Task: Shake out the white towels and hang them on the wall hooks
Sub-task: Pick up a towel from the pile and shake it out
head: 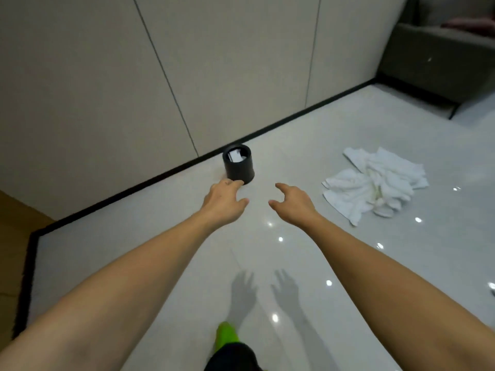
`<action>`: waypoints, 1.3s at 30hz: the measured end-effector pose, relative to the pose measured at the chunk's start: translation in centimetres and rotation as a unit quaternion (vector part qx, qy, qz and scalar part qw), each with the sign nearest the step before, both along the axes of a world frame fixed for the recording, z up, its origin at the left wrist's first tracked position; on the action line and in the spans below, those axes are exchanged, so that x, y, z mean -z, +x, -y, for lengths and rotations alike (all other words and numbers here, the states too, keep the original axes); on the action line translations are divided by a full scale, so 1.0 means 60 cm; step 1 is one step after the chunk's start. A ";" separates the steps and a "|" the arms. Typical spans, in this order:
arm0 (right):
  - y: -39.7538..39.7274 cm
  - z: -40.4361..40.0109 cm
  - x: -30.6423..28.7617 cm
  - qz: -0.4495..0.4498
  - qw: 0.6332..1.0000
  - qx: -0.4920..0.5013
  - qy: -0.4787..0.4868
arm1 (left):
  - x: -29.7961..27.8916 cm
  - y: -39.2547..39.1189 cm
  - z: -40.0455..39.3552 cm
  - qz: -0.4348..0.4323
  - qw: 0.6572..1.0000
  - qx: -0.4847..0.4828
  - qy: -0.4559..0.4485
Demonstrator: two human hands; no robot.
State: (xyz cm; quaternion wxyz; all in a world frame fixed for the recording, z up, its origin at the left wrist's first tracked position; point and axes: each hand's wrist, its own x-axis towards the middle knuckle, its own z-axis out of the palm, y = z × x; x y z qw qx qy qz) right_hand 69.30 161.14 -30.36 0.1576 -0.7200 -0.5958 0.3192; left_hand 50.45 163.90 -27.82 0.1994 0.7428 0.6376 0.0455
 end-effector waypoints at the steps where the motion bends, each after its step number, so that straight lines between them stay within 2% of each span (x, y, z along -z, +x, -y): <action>1: 0.039 -0.001 0.018 -0.003 0.999 0.027 -0.019 | 0.017 0.042 -0.020 0.000 0.999 0.029 -0.012; 7: 0.262 -0.042 0.118 0.006 0.981 0.168 -0.099 | 0.123 0.286 -0.168 0.003 0.983 0.173 -0.068; 12: 0.409 -0.110 0.194 -0.003 0.950 0.261 -0.173 | 0.213 0.458 -0.298 0.008 0.962 0.239 -0.131; 15: 0.468 -0.149 0.228 -0.026 0.928 0.301 -0.220 | 0.254 0.532 -0.371 -0.001 0.952 0.256 -0.169; 19: 0.544 -0.198 0.260 -0.071 0.904 0.354 -0.228 | 0.289 0.622 -0.457 -0.026 0.940 0.277 -0.197; 27: 0.719 -0.317 0.368 -0.122 0.880 0.386 -0.247 | 0.377 0.806 -0.567 -0.049 0.930 0.284 -0.226; 33: 0.877 -0.413 0.537 -0.142 0.880 0.374 -0.256 | 0.531 0.946 -0.618 -0.044 0.944 0.223 -0.240; 39: 0.957 -0.486 0.795 -0.142 0.862 0.415 -0.254 | 0.793 1.044 -0.659 -0.038 0.934 0.213 -0.285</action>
